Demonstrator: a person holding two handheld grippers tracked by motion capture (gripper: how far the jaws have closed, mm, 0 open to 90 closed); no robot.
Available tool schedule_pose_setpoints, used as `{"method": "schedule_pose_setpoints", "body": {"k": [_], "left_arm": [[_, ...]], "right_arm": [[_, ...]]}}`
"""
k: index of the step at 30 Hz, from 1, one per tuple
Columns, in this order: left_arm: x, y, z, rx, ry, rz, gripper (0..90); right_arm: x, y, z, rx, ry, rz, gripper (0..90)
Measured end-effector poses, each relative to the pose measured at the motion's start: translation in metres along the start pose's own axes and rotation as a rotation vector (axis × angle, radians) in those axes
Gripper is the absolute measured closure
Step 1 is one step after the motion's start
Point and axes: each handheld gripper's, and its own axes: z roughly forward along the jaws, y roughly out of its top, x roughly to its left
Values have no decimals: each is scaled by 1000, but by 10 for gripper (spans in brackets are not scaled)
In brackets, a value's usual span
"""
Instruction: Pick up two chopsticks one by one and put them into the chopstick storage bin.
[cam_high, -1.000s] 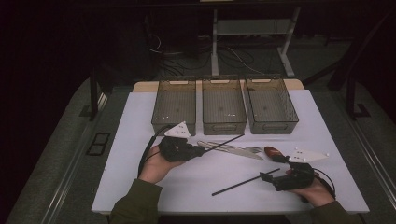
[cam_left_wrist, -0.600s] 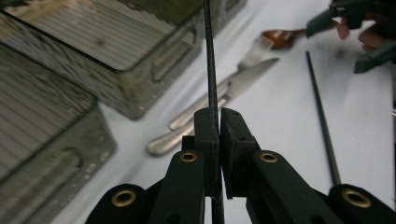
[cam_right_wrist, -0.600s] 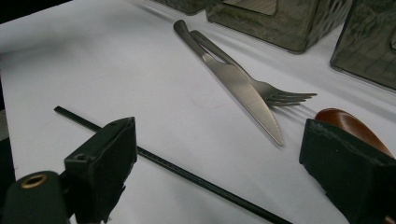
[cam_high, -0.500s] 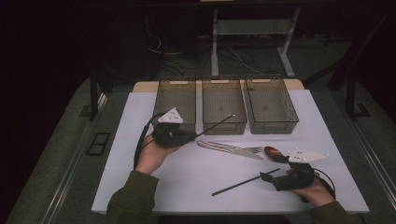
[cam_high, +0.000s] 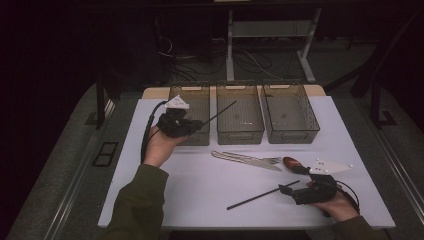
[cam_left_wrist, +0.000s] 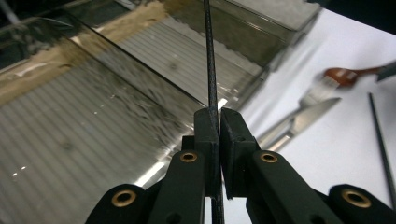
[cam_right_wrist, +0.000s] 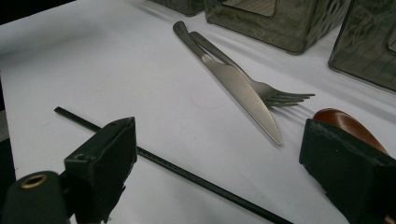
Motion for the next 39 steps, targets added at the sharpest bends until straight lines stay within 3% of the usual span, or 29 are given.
{"method": "schedule_pose_setpoints", "body": {"k": [16,25,32,39], "left_arm": [[44,16,11,10,139,-60,857],[69,5,22,48,228,-151,857],[79,-1,32,57,239,-182,856],[83,-7,42,133,255,-186,856]], "right_arm": [[-1,0,-1,-3,-2,4,114],[0,0,-2,-6,1,7,114],[-1,0,-2,-6,1,6,114],[-2,0,-3,-11,-1,7,114]]}}
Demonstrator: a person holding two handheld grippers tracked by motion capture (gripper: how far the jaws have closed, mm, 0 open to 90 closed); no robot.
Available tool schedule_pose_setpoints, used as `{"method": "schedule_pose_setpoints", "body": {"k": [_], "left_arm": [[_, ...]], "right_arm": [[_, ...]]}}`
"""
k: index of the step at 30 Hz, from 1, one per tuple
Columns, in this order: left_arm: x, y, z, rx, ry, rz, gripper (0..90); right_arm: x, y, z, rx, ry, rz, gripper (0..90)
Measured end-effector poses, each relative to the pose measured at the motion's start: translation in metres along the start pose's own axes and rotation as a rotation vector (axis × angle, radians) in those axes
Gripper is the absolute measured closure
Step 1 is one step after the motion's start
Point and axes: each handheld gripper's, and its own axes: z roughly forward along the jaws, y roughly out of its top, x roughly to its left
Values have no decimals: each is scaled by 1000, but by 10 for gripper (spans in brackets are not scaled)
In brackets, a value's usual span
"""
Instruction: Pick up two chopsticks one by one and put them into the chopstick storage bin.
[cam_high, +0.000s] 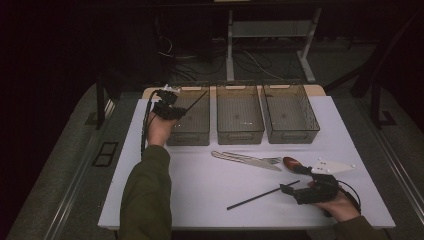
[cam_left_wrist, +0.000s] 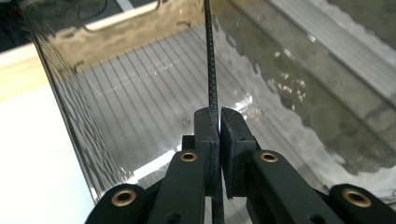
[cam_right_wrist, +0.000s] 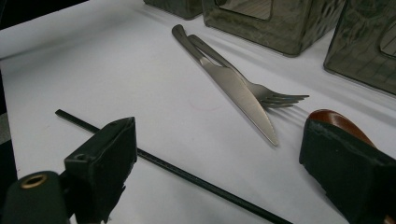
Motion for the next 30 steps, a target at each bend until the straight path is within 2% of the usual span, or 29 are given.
{"method": "schedule_pose_setpoints", "body": {"k": [5,17,19,24,28,30], "left_arm": [[0,0,2,28,17,-5,855],[1,-3,10,68,13,-8,844],[0,-3,10,70,34,-2,784],[-1,-2,5,47,52,12,667],[-4,1,-3,10,26,40,579],[-6,1,-8,-12,-3,56,536]], "right_arm": [[0,0,0,0,0,1,114],[0,0,-1,-3,0,-1,114],[0,0,-1,-2,0,0,114],[0,0,-1,-5,0,-2,114],[-1,0,-1,-4,-1,-1,114],[0,0,-1,-1,-2,0,114]]}}
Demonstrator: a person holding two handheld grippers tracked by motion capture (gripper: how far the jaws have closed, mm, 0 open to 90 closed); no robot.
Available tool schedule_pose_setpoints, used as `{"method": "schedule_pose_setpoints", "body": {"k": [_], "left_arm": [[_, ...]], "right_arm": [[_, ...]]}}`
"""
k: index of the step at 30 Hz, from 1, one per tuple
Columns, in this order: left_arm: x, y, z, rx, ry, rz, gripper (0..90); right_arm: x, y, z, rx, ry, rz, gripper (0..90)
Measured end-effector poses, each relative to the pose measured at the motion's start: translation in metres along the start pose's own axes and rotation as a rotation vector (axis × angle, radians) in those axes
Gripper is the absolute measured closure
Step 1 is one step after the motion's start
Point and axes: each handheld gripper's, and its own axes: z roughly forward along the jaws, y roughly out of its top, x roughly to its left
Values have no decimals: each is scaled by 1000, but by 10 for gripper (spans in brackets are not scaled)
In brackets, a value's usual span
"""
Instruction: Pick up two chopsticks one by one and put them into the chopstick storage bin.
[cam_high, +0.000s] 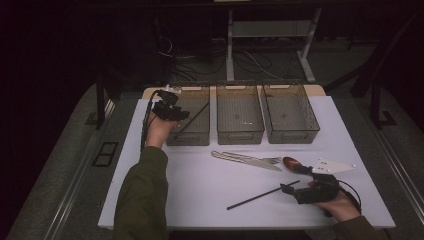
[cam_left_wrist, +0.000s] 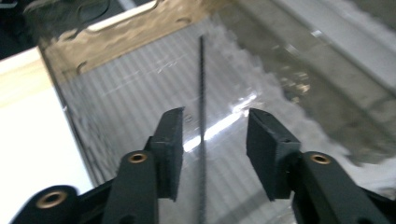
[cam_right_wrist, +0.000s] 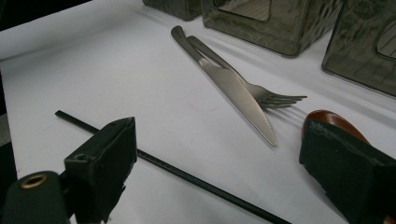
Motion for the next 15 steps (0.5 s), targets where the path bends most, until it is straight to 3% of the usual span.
{"method": "schedule_pose_setpoints", "body": {"k": [7,15], "left_arm": [[-13,1,-21,-74,-91,51,390],[-43,-1,-47,-164,-199,118,311]], "right_arm": [[1,0,0,0,-2,2,114],[1,0,1,1,-2,0,114]]}}
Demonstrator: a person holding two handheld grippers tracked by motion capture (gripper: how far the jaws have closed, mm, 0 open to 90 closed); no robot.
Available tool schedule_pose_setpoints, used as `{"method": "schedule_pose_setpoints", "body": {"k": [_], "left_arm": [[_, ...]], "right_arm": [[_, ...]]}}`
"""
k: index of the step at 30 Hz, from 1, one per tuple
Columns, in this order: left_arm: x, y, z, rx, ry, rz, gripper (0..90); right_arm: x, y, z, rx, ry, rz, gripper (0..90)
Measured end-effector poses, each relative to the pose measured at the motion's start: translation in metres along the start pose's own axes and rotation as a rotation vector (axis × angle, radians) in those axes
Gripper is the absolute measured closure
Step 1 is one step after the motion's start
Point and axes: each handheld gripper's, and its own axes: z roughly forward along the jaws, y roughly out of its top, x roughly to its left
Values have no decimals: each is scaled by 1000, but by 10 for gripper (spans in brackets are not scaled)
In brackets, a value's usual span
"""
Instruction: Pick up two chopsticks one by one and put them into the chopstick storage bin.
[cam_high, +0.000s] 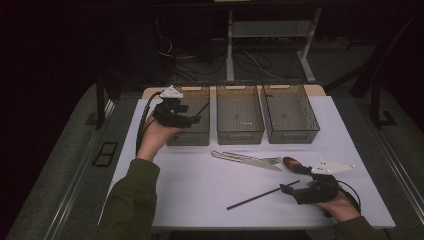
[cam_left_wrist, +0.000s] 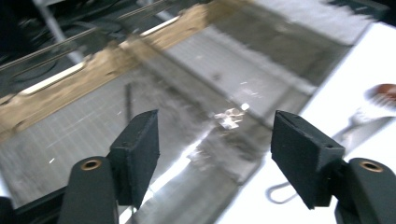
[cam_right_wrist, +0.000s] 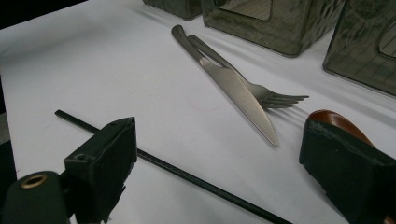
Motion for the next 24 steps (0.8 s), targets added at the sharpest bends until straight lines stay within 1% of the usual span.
{"method": "schedule_pose_setpoints", "body": {"k": [2,3,4,8,14,18,19,20,22,23,24], "left_arm": [[-9,-1,-4,-21,-30,5,289],[-13,-2,-5,-32,-45,0,288],[-17,-3,-6,-39,-60,6,284],[-34,-9,-9,-48,-104,32,263],[-56,-19,-9,-55,-138,73,248],[-70,-25,-6,-55,-161,87,246],[-74,-27,-5,-53,-168,94,244],[-77,-29,-4,-52,-172,100,244],[-83,-32,0,-50,-185,107,244],[-86,-33,1,-46,-189,109,244],[-89,-35,2,-43,-189,115,245]], "right_arm": [[0,0,0,1,-1,-2,114],[0,0,0,0,-2,-3,114],[0,0,0,0,-2,-2,114],[0,0,0,0,-3,-1,114],[0,0,0,0,-4,4,114],[0,0,0,1,-3,7,114],[0,0,-1,4,-1,15,114],[0,0,0,-1,-5,7,114],[0,0,-1,0,-3,8,114],[-2,0,0,-10,-6,-5,114],[-2,0,-1,-7,-4,0,114]]}}
